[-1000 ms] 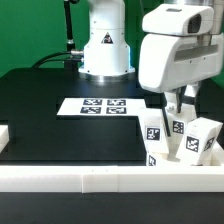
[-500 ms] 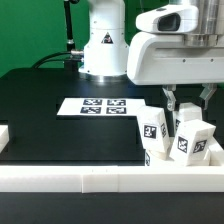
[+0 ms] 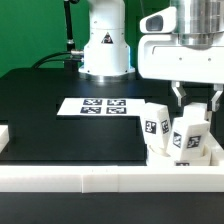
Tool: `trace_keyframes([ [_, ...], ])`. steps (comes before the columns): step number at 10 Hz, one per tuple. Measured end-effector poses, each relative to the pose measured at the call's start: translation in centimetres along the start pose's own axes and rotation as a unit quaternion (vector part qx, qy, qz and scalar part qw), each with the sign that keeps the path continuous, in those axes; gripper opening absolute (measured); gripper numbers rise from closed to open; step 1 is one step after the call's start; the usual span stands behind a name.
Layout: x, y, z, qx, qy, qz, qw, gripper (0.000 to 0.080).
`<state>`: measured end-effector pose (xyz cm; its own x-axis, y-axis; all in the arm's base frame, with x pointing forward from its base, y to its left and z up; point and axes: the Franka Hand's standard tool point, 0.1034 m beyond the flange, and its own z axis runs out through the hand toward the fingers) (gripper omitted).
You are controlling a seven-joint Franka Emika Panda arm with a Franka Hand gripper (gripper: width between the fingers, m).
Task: Assemble stool
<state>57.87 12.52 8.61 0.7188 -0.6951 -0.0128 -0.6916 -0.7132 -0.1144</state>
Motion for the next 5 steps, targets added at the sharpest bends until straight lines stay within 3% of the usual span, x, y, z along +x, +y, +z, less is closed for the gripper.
trace_keyframes([
  [2, -0.17, -0.21, -0.02, 0.004, -0.003, 0.08, 0.997, 0.0331],
  [5, -0.53, -0.45, 0.04, 0.009, -0.014, 0.23, 0.973, 0.0331],
])
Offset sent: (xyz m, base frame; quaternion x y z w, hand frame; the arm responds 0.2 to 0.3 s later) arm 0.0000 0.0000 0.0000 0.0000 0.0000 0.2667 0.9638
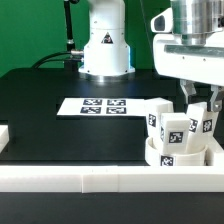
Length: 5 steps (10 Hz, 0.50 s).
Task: Assemble stool
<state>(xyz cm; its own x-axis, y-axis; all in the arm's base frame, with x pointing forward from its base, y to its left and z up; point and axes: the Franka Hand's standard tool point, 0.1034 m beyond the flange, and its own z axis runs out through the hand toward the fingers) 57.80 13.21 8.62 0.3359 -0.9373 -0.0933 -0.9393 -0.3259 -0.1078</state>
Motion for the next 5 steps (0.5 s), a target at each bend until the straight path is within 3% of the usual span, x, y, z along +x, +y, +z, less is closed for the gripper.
trace_keyframes([
  [1, 0.05, -0.08, 0.07, 0.01, -0.008, 0.073, 0.997, 0.0331],
  [3, 0.71, -0.2, 0.09, 0.045, -0.031, 0.238, 0.97, 0.0331],
  [5, 0.77, -0.41, 0.09, 0.061, -0.046, 0.343, 0.936, 0.0331],
])
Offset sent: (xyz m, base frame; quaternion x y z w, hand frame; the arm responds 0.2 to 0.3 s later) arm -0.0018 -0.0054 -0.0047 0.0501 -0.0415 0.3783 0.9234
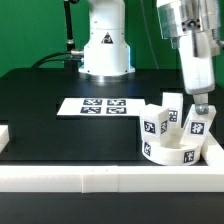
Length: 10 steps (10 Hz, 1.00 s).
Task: Assemble stool
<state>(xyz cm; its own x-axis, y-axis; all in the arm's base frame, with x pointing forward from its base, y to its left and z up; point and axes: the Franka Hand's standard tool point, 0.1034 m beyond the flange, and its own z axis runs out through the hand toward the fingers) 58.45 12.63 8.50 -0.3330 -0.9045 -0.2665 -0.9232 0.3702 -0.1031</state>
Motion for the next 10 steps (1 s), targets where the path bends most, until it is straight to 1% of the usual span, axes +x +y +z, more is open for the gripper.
trace_keyframes([
  [1, -0.13, 0.14, 0.05, -0.001, -0.003, 0.041, 0.999, 0.0331],
  [3, -0.02, 0.02, 0.0, 0.0, -0.006, 0.114, 0.993, 0.0331],
  [4, 0.07, -0.17, -0.07, 0.006, -0.012, 0.178, 0.984, 0.0331],
  [7, 0.28, -0.09, -0.12, 0.025, -0.031, 0.252, 0.967, 0.0331],
  [10, 0.54, -0.1, -0.22, 0.028, -0.04, 0.279, 0.959, 0.0331],
])
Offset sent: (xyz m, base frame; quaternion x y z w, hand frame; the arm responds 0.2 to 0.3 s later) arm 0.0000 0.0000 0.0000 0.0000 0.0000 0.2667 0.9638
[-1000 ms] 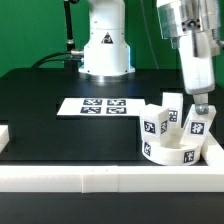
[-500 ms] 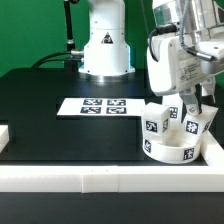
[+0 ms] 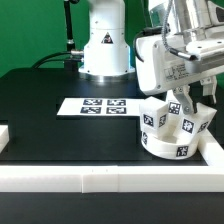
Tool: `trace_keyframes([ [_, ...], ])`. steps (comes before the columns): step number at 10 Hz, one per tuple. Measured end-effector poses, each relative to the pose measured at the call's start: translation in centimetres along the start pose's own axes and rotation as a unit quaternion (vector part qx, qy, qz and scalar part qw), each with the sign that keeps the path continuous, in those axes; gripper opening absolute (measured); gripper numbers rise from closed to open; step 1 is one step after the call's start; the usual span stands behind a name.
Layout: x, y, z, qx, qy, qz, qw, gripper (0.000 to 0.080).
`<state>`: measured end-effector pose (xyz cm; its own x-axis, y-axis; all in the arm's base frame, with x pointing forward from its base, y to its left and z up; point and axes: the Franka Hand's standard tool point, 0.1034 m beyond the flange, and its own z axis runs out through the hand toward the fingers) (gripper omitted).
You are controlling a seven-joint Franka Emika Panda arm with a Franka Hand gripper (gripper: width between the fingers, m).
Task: Assemble stool
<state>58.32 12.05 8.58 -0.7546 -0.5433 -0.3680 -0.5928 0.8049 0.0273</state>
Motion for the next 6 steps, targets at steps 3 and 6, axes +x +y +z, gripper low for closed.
trace_keyframes([
  [3, -0.3, -0.2, -2.0, 0.003, -0.014, -0.038, 0.999, 0.0513],
  [6, -1.9, -0.3, -5.8, -0.006, -0.045, -0.042, 0.998, 0.0642],
])
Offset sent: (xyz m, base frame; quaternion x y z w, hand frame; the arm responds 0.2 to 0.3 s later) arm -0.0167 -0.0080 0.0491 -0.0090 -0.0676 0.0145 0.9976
